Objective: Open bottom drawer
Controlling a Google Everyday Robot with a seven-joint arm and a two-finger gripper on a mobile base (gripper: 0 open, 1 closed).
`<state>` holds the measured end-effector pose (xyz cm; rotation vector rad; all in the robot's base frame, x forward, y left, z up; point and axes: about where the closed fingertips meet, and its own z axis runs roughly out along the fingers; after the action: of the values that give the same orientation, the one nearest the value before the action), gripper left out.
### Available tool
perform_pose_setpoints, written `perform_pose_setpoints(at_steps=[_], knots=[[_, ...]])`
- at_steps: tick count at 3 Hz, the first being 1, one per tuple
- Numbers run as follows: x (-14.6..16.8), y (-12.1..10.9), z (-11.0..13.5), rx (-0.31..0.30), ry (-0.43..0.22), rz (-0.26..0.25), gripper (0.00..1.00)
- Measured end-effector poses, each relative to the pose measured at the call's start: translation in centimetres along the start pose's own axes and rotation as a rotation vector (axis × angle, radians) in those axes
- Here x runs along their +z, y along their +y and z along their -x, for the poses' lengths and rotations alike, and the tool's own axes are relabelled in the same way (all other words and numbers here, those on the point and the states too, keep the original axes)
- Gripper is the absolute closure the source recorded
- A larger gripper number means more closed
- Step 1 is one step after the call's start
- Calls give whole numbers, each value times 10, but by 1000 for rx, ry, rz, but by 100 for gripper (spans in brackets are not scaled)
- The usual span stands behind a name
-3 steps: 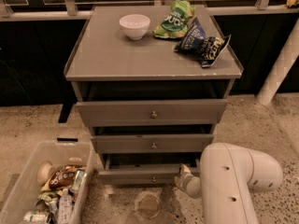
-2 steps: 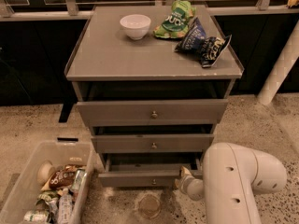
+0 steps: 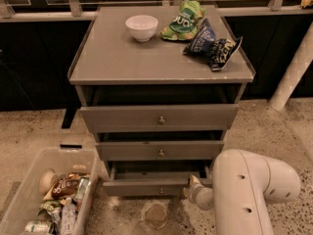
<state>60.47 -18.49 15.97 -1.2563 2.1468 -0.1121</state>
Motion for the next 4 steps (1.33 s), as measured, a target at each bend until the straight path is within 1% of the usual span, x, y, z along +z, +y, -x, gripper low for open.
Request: perform_pose_setpoints(at_steps=[1, 2, 3, 4], knots=[[-1, 11, -11, -23, -3, 5, 100], [-5, 9, -9, -23, -3, 5, 100], [-7, 20, -12, -28, -8, 15, 100], [-11, 18, -10, -28, -8, 15, 100]])
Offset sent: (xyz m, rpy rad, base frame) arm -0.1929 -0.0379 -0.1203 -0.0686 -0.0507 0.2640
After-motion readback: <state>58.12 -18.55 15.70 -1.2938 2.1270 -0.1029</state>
